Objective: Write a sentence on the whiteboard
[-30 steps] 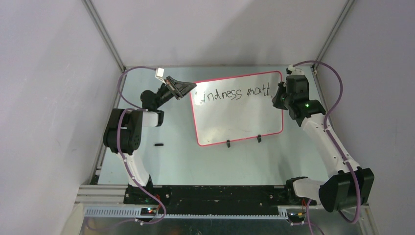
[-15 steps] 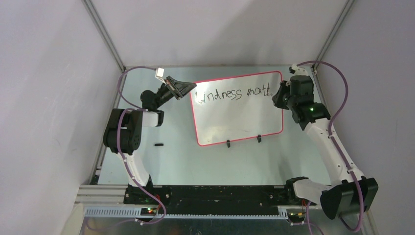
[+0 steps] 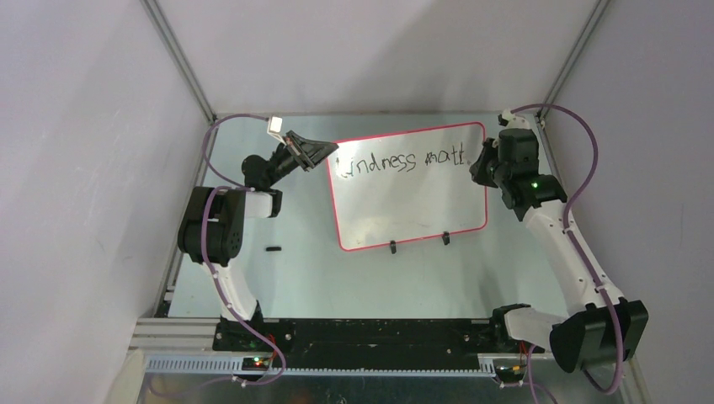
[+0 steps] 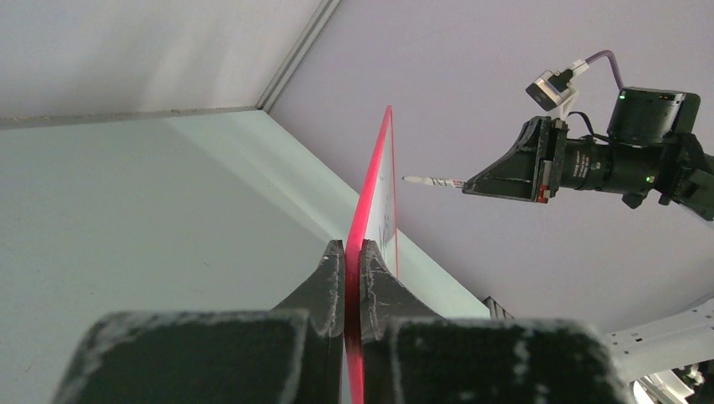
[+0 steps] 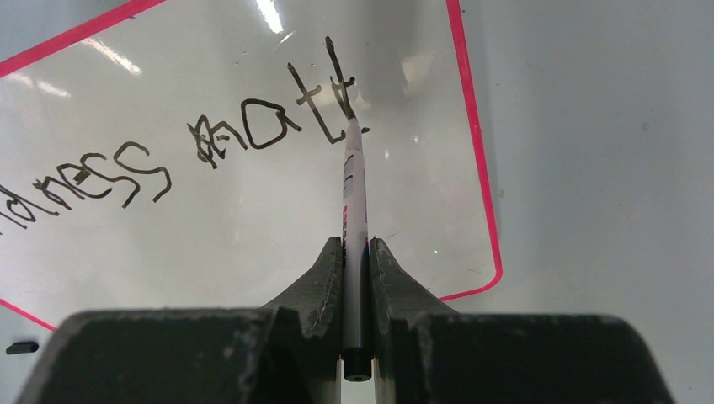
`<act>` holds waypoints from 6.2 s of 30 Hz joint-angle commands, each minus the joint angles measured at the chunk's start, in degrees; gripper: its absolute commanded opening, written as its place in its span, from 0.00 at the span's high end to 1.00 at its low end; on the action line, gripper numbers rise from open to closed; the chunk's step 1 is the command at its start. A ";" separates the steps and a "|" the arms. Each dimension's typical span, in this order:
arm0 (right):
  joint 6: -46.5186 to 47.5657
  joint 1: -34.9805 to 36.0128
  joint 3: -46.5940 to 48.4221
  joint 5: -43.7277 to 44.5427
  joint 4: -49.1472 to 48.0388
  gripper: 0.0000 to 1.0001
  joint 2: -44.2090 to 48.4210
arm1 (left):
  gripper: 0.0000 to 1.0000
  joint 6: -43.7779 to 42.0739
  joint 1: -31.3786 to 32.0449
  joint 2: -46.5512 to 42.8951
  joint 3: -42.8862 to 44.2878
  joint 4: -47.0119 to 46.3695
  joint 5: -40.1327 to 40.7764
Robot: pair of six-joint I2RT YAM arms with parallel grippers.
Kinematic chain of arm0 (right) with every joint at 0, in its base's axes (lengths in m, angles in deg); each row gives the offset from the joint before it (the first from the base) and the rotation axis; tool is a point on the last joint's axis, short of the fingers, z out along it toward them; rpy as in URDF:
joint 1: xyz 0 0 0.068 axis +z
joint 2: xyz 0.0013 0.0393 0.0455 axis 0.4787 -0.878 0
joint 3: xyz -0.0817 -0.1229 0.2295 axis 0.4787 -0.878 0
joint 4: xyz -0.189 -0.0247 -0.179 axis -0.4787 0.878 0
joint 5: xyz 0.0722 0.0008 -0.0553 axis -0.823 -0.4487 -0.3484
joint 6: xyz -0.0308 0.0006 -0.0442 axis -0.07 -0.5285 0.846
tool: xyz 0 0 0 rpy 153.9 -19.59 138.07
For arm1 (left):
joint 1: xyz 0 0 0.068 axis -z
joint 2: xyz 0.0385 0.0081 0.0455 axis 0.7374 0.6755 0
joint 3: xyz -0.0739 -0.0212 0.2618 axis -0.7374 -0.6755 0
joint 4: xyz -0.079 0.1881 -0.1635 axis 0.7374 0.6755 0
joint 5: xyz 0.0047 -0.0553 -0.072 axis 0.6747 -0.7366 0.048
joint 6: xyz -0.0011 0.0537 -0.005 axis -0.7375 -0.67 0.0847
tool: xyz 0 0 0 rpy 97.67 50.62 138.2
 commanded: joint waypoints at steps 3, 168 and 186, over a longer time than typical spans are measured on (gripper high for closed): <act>0.02 -0.17 2.38 1.37 -2.37 1.00 -0.33 | 1.00 -3.10 -0.74 -1.38 0.35 -2.48 -1.27; 0.73 -0.74 1.96 2.34 -0.20 1.00 -3.07 | 1.00 -2.07 -1.17 -1.27 0.67 -2.76 -1.08; 1.69 -0.49 0.65 2.78 -2.50 1.00 3.36 | 1.00 -2.05 -1.27 -1.14 0.73 -2.85 -0.99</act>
